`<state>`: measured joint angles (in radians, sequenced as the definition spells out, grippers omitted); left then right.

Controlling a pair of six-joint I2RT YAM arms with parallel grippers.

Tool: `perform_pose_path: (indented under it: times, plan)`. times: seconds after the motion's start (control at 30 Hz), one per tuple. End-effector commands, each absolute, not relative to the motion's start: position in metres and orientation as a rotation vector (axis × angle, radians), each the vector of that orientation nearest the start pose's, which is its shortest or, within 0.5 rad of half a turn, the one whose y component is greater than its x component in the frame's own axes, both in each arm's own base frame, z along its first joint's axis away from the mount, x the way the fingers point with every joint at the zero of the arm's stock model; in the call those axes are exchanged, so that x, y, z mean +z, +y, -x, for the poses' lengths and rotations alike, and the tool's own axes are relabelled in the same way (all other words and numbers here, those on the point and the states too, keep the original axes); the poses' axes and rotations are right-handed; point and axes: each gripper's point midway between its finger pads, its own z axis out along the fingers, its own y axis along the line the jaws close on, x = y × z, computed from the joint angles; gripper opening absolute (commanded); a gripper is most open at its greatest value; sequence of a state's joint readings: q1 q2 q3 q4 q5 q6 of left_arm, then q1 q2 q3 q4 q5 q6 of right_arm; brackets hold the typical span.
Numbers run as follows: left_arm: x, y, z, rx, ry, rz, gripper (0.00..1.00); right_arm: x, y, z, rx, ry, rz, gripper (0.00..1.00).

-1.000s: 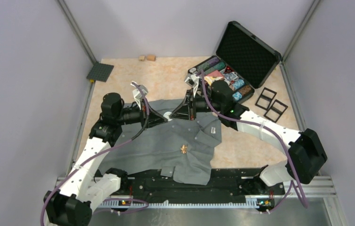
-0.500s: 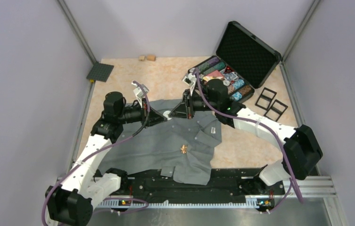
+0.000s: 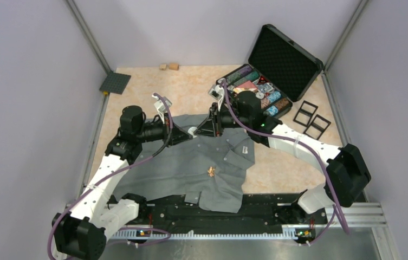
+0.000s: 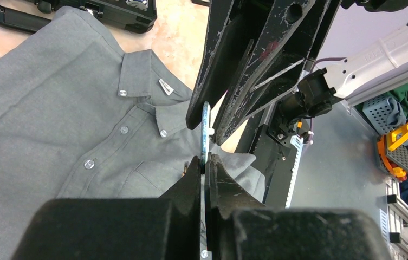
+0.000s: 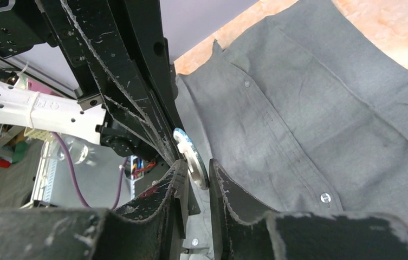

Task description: Pin the brooch onto the clothing

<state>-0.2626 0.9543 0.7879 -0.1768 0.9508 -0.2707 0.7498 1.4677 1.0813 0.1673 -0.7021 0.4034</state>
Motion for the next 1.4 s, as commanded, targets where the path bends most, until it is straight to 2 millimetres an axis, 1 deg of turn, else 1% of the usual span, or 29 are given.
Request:
perform_pose_path:
  times: [0.0, 0.1, 0.2, 0.33, 0.43, 0.6, 0.7, 0.73, 0.8, 0.9, 1.0, 1.13, 1.3, 1.37]
  plan:
    - [0.274, -0.219, -0.211, -1.275, 1.756, -0.722, 0.00, 0.276, 0.380, -0.227, 1.361, 1.692, 0.880, 0.23]
    - [0.273, -0.219, -0.212, -1.272, 1.761, -0.716, 0.00, 0.278, 0.378, -0.225, 1.357, 1.682, 0.883, 0.26]
    - [0.270, -0.218, -0.215, -1.259, 1.780, -0.700, 0.00, 0.279, 0.375, -0.221, 1.357, 1.666, 0.894, 0.32]
    - [0.266, -0.215, -0.220, -1.216, 1.802, -0.679, 0.00, 0.288, 0.369, -0.216, 1.352, 1.625, 0.885, 0.50]
    - [0.264, -0.211, -0.224, -1.176, 1.811, -0.658, 0.00, 0.299, 0.361, -0.216, 1.321, 1.596, 0.855, 0.58]
    - [0.257, -0.202, -0.236, -1.070, 1.854, -0.604, 0.00, 0.307, 0.341, -0.227, 1.187, 1.629, 0.742, 0.61]
    - [0.253, -0.197, -0.239, -1.024, 1.874, -0.580, 0.00, 0.303, 0.324, -0.239, 1.089, 1.704, 0.619, 0.62]
    - [0.252, -0.196, -0.240, -1.013, 1.878, -0.567, 0.00, 0.300, 0.317, -0.243, 1.051, 1.741, 0.568, 0.62]
    - [0.251, -0.197, -0.239, -0.990, 1.883, -0.544, 0.00, 0.283, 0.303, -0.247, 0.982, 1.831, 0.489, 0.62]
    - [0.245, -0.199, -0.240, -0.918, 1.915, -0.473, 0.00, 0.256, 0.289, -0.240, 0.960, 1.927, 0.412, 0.61]
    - [0.229, -0.201, -0.240, -0.897, 1.988, -0.367, 0.00, 0.232, 0.286, -0.222, 1.024, 1.987, 0.360, 0.60]
    - [0.206, -0.210, -0.231, -0.932, 2.061, -0.301, 0.00, 0.200, 0.282, -0.205, 1.088, 2.062, 0.273, 0.57]
    - [0.184, -0.224, -0.218, -0.977, 2.105, -0.266, 0.00, 0.165, 0.279, -0.196, 1.087, 2.165, 0.199, 0.51]
    - [0.177, -0.231, -0.213, -1.003, 2.124, -0.266, 0.00, 0.160, 0.283, -0.197, 1.091, 2.173, 0.183, 0.48]
